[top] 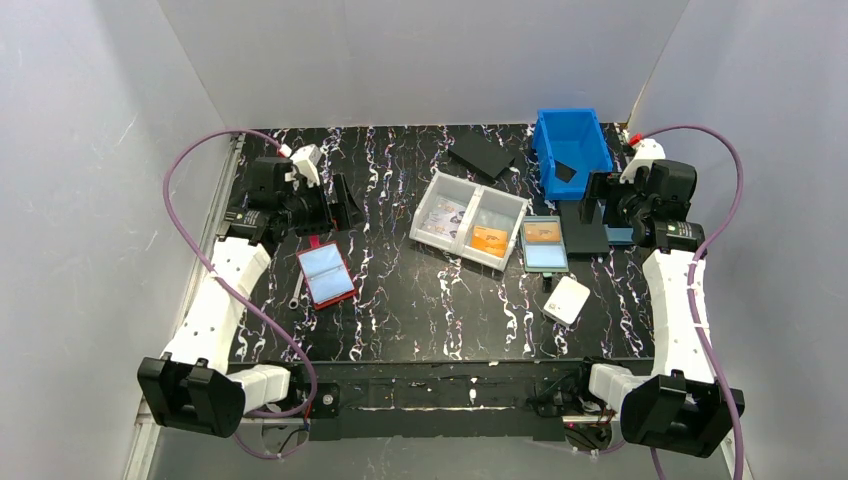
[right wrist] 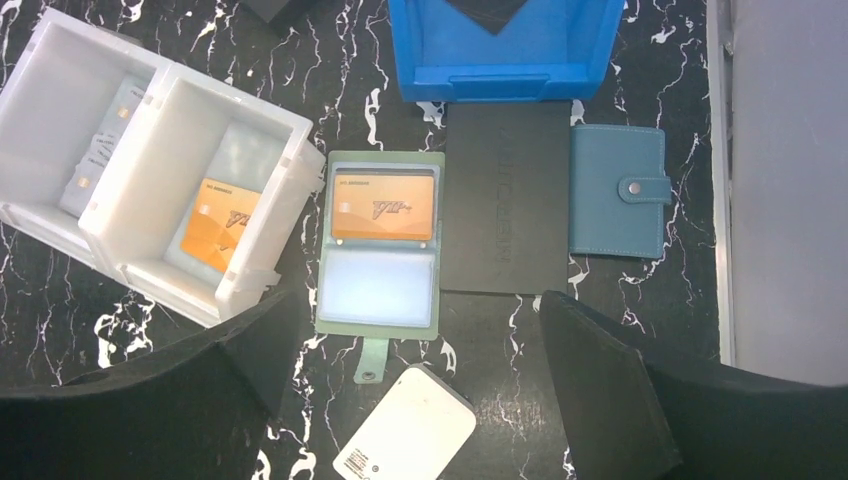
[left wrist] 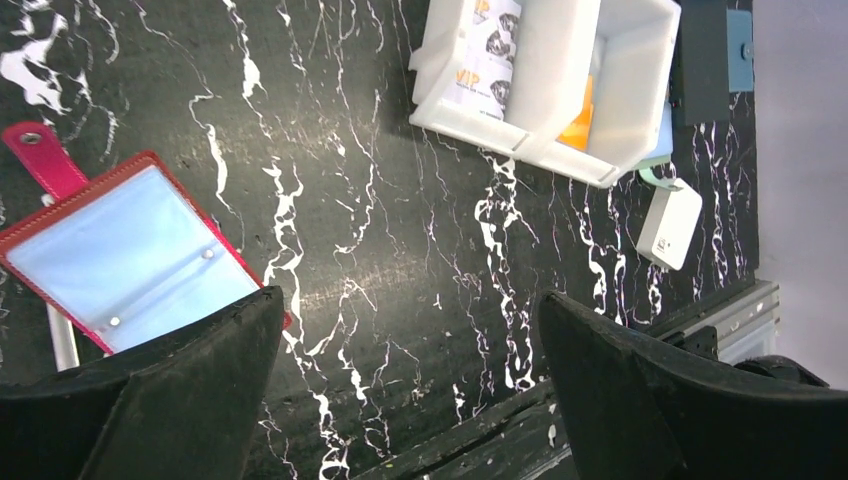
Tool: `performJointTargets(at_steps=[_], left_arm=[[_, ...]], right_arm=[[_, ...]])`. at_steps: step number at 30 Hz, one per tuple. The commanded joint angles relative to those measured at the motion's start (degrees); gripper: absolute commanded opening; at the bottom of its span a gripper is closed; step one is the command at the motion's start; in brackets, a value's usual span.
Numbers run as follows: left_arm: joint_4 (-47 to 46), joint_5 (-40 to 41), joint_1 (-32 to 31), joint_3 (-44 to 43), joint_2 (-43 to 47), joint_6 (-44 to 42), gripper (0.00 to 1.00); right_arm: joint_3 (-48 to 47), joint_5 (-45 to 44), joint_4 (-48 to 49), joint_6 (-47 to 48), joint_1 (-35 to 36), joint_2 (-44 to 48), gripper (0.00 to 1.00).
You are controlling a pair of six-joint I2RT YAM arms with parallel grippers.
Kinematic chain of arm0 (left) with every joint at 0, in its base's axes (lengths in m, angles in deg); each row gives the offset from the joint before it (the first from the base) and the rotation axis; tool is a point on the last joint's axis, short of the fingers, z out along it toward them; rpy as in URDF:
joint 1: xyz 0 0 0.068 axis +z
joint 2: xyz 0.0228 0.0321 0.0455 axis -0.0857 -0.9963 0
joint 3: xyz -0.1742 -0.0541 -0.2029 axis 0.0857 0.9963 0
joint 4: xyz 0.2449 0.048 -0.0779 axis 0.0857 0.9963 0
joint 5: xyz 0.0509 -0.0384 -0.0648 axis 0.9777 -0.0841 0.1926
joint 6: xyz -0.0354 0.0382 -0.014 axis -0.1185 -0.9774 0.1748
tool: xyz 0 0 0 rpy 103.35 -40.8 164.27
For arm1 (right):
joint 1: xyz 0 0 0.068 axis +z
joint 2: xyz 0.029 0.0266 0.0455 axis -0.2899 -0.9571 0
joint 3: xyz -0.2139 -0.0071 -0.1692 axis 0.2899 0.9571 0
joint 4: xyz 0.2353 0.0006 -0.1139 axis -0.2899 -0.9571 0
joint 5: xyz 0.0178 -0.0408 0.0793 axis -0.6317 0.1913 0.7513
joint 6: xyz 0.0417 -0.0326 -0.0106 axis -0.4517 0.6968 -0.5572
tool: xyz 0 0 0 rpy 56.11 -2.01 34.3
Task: Take the credit cards out of the card holder
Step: Pick up the card holder from the corner of the board.
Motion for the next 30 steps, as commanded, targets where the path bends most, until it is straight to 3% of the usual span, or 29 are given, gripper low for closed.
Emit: performJointTargets(at_steps=[1, 11, 14, 20, 30], left_arm=[[-1.8, -4.88, 0.53, 2.77, 2.25, 0.02, 0.98], [-4.67, -6.47, 0.61, 5.84, 3.81, 1.48, 0.98], [-6.14, -8.41, 0.6, 7.28, 3.78, 1.96, 0.98], [-6.95, -11.19, 0.62, 12.41, 4.6, -0.53, 0.98], [-6.48, -10.61, 0.61, 16.68, 9.1, -3.98, 0.98]], right_arm=[[-4.07, -2.14, 2.31, -2.1, -0.25, -1.18, 0.98], [-3.22, -3.0, 3.52, -1.71, -0.25, -1.62, 0.98], [-2.3, -4.81, 3.84, 5.44, -0.2, -2.74, 0.98], [-6.48, -5.44, -2.05, 18.64, -0.28, -13.92, 0.98], [-12.71, -7.06, 0.5, 20.58, -5.1, -29.59, 0.98]])
